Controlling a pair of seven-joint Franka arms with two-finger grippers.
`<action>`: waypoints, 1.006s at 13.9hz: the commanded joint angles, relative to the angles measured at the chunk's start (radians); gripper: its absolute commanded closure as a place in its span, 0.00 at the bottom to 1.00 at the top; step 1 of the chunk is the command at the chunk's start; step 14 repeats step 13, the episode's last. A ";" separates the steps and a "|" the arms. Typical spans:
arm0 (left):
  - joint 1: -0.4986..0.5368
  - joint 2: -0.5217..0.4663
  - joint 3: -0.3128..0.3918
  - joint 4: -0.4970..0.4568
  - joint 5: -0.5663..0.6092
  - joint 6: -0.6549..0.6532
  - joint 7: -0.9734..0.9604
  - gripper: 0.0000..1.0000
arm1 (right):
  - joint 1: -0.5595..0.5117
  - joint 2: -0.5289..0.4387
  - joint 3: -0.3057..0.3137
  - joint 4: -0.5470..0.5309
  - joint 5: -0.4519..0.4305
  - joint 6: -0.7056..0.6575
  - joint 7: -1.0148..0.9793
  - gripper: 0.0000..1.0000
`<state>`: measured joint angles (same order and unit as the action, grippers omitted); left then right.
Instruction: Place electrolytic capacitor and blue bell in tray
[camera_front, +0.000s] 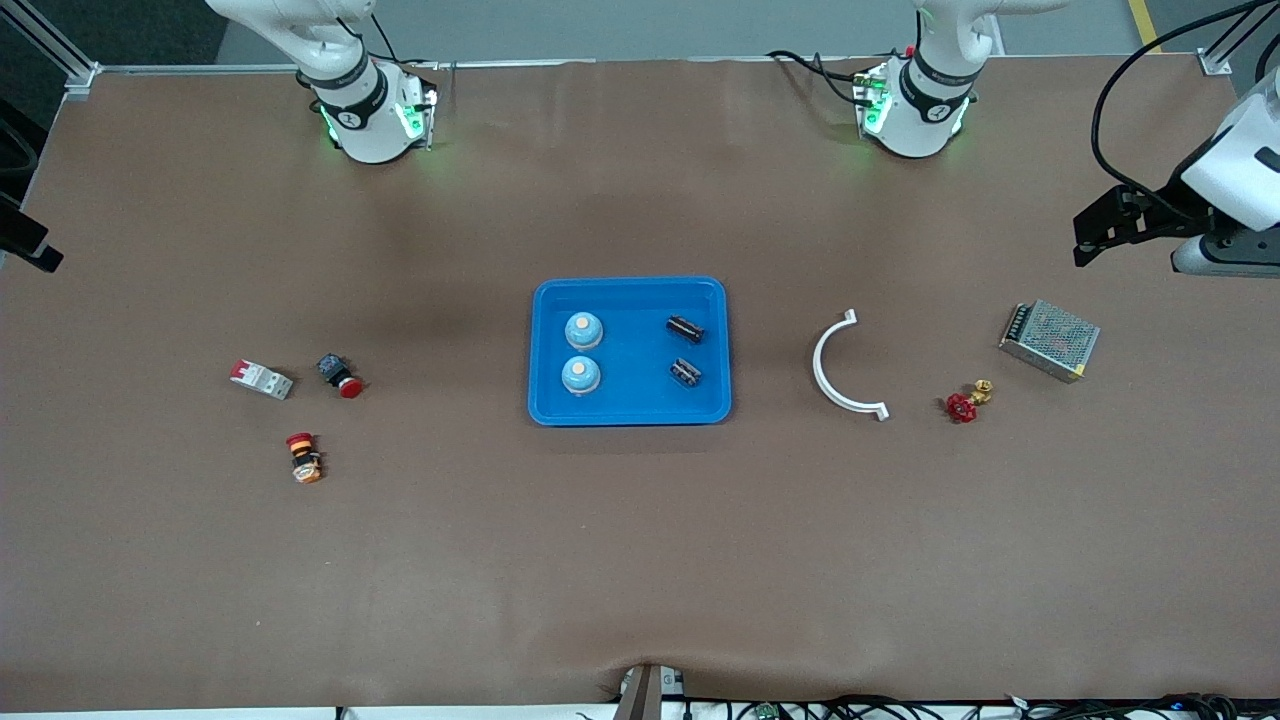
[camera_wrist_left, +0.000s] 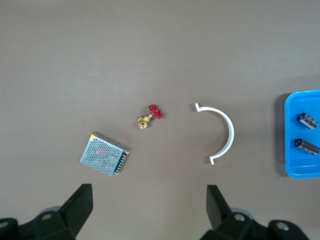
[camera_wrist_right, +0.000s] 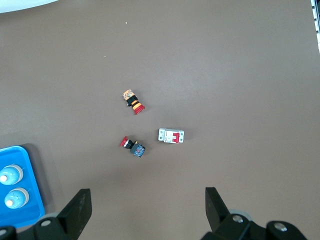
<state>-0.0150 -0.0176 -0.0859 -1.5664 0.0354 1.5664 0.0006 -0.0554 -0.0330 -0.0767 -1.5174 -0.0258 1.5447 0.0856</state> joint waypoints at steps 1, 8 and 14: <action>0.004 -0.012 0.000 0.012 0.001 -0.014 0.019 0.00 | -0.015 -0.034 0.018 -0.029 0.010 0.020 0.002 0.00; 0.004 -0.009 0.000 0.063 0.001 -0.043 0.015 0.00 | -0.015 -0.011 0.018 0.031 0.001 0.011 0.000 0.00; 0.003 -0.010 -0.002 0.065 -0.002 -0.060 0.001 0.00 | -0.032 -0.007 0.054 0.033 -0.009 0.006 -0.122 0.00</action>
